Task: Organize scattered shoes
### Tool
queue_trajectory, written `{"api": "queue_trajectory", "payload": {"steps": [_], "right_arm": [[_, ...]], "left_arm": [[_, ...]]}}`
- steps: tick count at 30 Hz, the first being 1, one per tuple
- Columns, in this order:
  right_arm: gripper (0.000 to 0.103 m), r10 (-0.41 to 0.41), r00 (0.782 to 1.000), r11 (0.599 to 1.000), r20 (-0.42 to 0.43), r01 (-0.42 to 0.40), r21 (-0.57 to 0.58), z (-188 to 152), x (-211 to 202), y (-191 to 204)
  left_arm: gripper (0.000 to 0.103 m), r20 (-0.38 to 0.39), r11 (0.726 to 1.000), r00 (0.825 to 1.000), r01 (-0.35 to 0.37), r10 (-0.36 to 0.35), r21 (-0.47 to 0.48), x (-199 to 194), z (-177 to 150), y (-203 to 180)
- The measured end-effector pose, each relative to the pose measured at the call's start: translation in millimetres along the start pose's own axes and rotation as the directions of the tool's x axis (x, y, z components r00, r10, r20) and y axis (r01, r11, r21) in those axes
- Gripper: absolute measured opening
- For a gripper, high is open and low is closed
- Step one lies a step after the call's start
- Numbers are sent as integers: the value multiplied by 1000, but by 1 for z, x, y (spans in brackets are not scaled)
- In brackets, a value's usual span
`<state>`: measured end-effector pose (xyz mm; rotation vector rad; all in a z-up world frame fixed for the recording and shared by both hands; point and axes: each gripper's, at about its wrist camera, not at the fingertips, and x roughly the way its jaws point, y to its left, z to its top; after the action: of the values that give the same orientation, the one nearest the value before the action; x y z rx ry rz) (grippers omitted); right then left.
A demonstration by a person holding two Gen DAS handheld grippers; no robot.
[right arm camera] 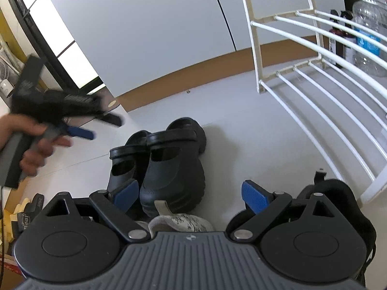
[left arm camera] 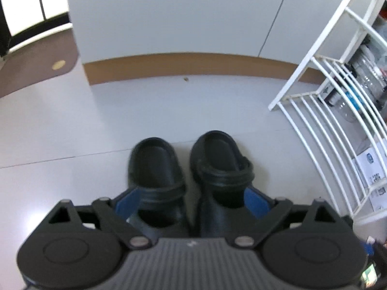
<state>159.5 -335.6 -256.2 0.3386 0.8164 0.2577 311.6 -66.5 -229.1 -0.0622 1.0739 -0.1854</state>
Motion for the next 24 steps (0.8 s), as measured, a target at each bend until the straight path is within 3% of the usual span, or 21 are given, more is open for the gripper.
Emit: {"api": "queue_trajectory", "payload": {"steps": [9, 17, 24], "right_arm": [[95, 5, 1000, 1000, 4, -5, -16, 2, 13, 21], [95, -15, 999, 997, -33, 13, -80, 10, 32, 32], [95, -21, 995, 995, -93, 11, -101, 16, 69, 39]], "left_arm": [[94, 6, 1000, 1000, 4, -4, 10, -36, -41, 48], [94, 36, 987, 996, 82, -77, -136, -59, -79, 99], [94, 11, 972, 997, 75, -74, -223, -57, -104, 132]]}}
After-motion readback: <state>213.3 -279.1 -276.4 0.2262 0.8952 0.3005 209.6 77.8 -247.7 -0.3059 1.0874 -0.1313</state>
